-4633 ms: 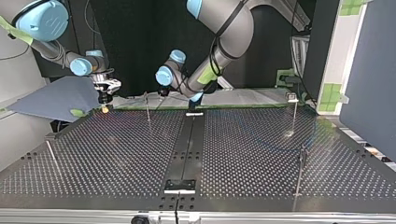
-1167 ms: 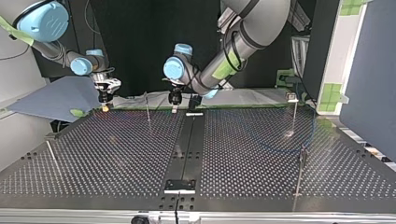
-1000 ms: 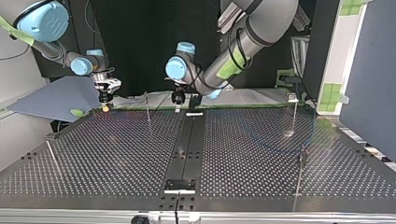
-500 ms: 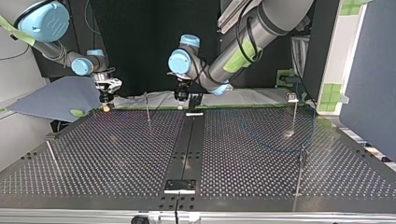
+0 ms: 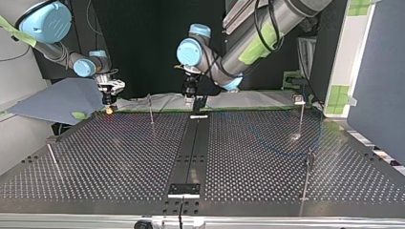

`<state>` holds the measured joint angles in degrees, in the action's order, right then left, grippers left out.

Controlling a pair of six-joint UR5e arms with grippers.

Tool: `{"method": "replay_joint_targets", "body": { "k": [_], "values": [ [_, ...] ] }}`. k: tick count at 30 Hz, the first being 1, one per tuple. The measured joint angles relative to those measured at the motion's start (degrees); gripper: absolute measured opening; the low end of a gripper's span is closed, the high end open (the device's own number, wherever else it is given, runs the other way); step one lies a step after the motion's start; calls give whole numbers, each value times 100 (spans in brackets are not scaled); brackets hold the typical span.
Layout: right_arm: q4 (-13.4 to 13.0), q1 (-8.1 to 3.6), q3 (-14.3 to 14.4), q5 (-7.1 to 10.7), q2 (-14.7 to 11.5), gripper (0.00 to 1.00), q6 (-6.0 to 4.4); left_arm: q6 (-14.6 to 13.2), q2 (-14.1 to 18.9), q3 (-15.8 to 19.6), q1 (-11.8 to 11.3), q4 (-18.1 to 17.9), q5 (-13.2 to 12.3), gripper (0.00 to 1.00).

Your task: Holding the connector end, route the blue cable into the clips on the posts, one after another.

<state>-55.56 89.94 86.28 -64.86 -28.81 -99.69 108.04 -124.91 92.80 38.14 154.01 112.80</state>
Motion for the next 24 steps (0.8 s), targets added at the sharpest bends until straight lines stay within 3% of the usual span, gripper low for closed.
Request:
{"method": "replay_joint_targets", "body": {
  "k": [8, 17, 24],
  "values": [
    [-4, 0, 0, 1, 9, 0, -2, -106, 431, 431, 5, -60, 1, 100],
    [-8, 2, -1, 0, 21, 0, 0, -215, 957, 957, 27, -445, -3, 100],
    [-8, 2, -1, -1, 25, 0, 6, -488, 1362, 1363, 27, -492, 11, 100]
  ]
}}
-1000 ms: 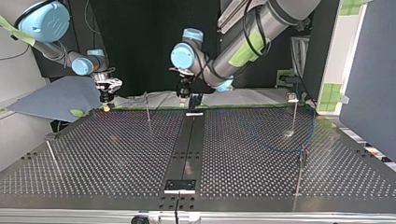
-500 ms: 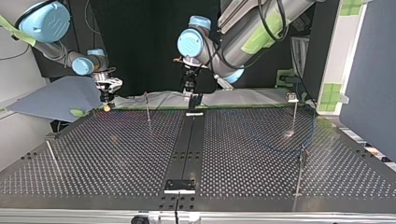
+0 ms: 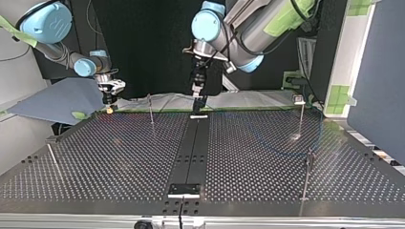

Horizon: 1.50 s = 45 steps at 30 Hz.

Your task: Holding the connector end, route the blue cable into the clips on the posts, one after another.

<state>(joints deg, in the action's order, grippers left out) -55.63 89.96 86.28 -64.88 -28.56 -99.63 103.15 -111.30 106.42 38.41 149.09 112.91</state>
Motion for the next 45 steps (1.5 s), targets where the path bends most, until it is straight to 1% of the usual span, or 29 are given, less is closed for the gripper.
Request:
{"method": "replay_joint_targets", "body": {
  "k": [3, 6, 7, 10, 16, 18, 22, 27, 31, 34, 45],
  "values": [
    [3, -5, 0, -19, -1, 0, 20, -42, 159, 158, -1, -3, 3, 100],
    [11, -22, 0, -82, -3, 0, 95, -53, 320, 319, -1, 3, 2, 100],
    [15, -29, 0, -126, -4, 0, 135, -55, 371, 371, -2, 4, 3, 100],
    [18, -36, 0, -203, -4, 0, 196, -58, 542, 542, -3, 6, 5, 100],
    [17, -47, -1, -246, -4, 0, 228, -59, 914, 914, -2, 7, 7, 100],
    [27, -56, -11, -243, -17, 0, 257, -59, 1036, 1035, -1, 7, 7, 100],
    [159, -86, -24, -247, -156, 0, 364, -59, 1269, 1269, -1, 7, 7, 100],
    [371, -70, -25, -255, -391, 0, 433, -59, 1545, 1537, -2, 7, 7, 100],
    [479, -41, -26, -246, -587, 0, 471, -59, 1765, 1637, -2, 5, 6, 100],
    [555, -25, -26, -240, -631, 0, 476, -59, 1898, 1654, -1, 6, 7, 100],
    [596, -17, -26, -237, -646, 0, 478, -59, 1966, 1660, 2, 7, 7, 100]
  ]
}}
